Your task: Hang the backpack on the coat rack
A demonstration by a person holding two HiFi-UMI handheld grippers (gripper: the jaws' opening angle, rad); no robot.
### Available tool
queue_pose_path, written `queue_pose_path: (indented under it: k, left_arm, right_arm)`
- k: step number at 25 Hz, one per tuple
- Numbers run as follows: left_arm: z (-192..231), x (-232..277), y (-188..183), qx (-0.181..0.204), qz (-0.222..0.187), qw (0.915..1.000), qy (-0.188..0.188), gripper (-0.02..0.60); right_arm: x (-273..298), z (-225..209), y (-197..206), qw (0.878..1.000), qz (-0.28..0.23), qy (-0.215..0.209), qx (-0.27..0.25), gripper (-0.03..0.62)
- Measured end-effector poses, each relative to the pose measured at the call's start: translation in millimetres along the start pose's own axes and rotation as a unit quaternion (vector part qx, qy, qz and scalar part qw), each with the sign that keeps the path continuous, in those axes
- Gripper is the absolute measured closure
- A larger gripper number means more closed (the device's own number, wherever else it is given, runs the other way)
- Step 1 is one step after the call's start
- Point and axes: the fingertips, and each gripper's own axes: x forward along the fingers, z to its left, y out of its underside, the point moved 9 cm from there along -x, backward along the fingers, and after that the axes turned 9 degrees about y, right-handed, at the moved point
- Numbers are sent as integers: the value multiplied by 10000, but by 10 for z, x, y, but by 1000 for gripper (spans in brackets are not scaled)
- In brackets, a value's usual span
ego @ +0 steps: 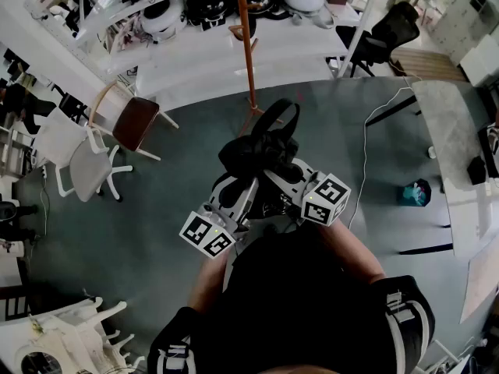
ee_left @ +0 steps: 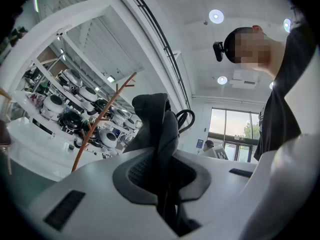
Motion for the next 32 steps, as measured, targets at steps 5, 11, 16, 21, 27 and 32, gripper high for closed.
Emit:
queue_pose_path:
  k: [5,11,16,21,27,32]
  left_arm:
    - [-69,-46,-42,77,14,9999,98,532]
    - [-72,9,-79,119,91,9997,199,532]
    - [-111,76,-53,76,156,9997,199,532]
    - [-68,219,-49,36,196,9996,208,532]
    - [12,408,-46,32,236,9995,190,532]
    - [102,626,-30,26,271,9995,128,532]
  right_arm:
    - [-46,109,-26,10000,-62,30,-64,507]
    - [-86,103,-57,9998,-122,136,-25,507]
    - [-158,60,-70,9998,-126,145,12,507]
    - [-174,-79,-119,9998,-154,110,100,507]
    - [-161,-269,-201,9998,-153,74,99,507]
    - [-144,-497,-292,9999,-118,45,101,507]
